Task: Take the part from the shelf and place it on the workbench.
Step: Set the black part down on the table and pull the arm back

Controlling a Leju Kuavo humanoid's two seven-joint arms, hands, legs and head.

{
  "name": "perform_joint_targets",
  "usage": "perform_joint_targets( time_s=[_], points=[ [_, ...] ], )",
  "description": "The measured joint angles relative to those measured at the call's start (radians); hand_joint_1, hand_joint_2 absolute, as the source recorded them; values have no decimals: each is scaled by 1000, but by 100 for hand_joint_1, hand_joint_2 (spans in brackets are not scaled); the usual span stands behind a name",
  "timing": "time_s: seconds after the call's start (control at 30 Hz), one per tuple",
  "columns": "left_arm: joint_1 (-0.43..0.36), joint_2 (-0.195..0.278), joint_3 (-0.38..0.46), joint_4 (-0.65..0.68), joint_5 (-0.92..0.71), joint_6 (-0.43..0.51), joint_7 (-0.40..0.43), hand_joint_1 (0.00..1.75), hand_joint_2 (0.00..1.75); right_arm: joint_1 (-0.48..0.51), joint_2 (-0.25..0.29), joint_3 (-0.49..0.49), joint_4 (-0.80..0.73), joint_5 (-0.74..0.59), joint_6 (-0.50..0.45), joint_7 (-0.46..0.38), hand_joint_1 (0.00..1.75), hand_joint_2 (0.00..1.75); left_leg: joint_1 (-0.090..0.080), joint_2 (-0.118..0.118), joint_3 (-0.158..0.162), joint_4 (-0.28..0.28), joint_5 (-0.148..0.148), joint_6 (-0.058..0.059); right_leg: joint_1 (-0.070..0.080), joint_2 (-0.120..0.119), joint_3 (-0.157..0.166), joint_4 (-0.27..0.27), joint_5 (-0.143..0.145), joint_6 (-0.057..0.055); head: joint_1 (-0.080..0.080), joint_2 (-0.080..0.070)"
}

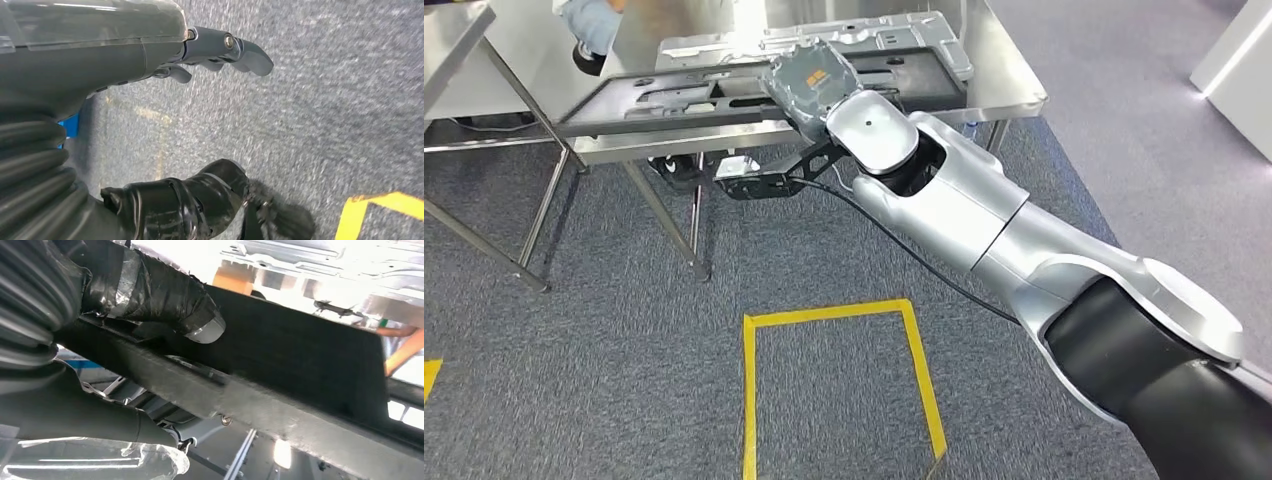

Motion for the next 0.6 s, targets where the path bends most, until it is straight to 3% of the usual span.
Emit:
perform_joint_targets(
  time_s=[0.07, 0.1, 0.13, 0.2, 0.23, 0.3, 0.4, 0.47, 0.53, 0.57, 0.6],
  points=[
    [1, 1, 0, 0, 0, 0, 1, 0, 175, 4, 0, 1, 0, -1, 2, 1, 175, 175, 3, 3, -76, 109, -17, -6, 0, 1, 9, 0, -9, -3, 0, 0],
    [1, 1, 0, 0, 0, 0, 2, 0, 175, 7, 0, 1, 0, -1, 3, 1, 175, 175, 4, 5, -94, 116, 3, -8, 0, 1, 15, 0, -14, -3, 0, 0],
    [1, 1, 0, 0, 0, 0, 2, 0, 175, 9, 0, 2, 1, -1, 4, 0, 175, 175, 5, 6, -92, 84, 39, -8, 0, 2, 22, 1, -20, -2, 0, 0],
    [1, 1, 0, 0, 1, 1, 3, 0, 175, 10, 0, 3, 1, -1, 4, 0, 175, 175, 4, 9, -48, -49, 125, -5, 1, 1, 40, 1, -35, 4, 0, 0],
    [1, 2, 0, 0, 2, 1, 3, 0, 175, 9, 0, 3, 1, -1, 4, 0, 175, 175, 1, 10, -24, -107, 149, -1, 3, 1, 45, 2, -41, 8, -1, 0],
    [0, 2, 0, 0, 2, 1, 3, 0, 175, 7, 0, 3, 1, -2, 4, 0, 175, 175, -5, 10, -3, -153, 152, 10, 6, 1, 48, 1, -50, 18, -1, 0],
    [-1, 2, 0, 0, 3, 1, 3, 0, 175, 8, 0, 3, 1, -2, 4, 0, 175, 175, -4, 8, 6, -160, 142, 28, 7, -1, 50, 5, -62, 33, -2, 0],
    [0, 2, 0, 0, 3, 1, 3, 0, 175, 6, 0, 3, 0, -2, 3, 0, 175, 175, 1, 9, 20, -167, 137, 39, 7, -2, 17, 74, -93, 41, 0, 0],
    [-1, 2, 0, 0, 3, 1, 3, 0, 175, 7, 0, 3, 0, -2, 3, 0, 175, 175, 0, 9, 32, -168, 126, 48, 5, -2, -66, 215, -135, 44, 2, 0],
    [0, 2, 0, 0, 3, 1, 3, 0, 175, 10, 0, 3, 1, -2, 3, 0, 175, 175, -1, 8, 38, -167, 120, 50, 5, -2, -108, 272, -143, 44, 3, 0],
    [0, 2, 0, 0, 3, 1, 3, 0, 175, 13, -1, 3, 2, -2, 3, 0, 175, 175, -2, 7, 46, -166, 113, 51, 4, -3, -134, 294, -132, 43, 3, 0]
  ],
)
